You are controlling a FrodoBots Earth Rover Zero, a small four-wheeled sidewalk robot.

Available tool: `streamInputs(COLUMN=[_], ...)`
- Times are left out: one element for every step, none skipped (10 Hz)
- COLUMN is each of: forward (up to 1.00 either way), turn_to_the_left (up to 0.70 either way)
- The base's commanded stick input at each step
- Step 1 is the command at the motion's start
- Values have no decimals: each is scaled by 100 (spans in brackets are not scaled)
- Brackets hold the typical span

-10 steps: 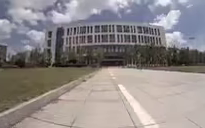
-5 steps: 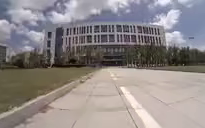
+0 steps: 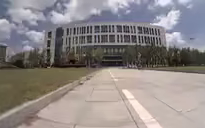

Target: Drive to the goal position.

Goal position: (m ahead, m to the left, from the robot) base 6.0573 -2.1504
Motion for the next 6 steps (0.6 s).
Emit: streamInputs(forward=[70,70,70,70,70,70], turn_to_the_left=[0,0,0,0,0,0])
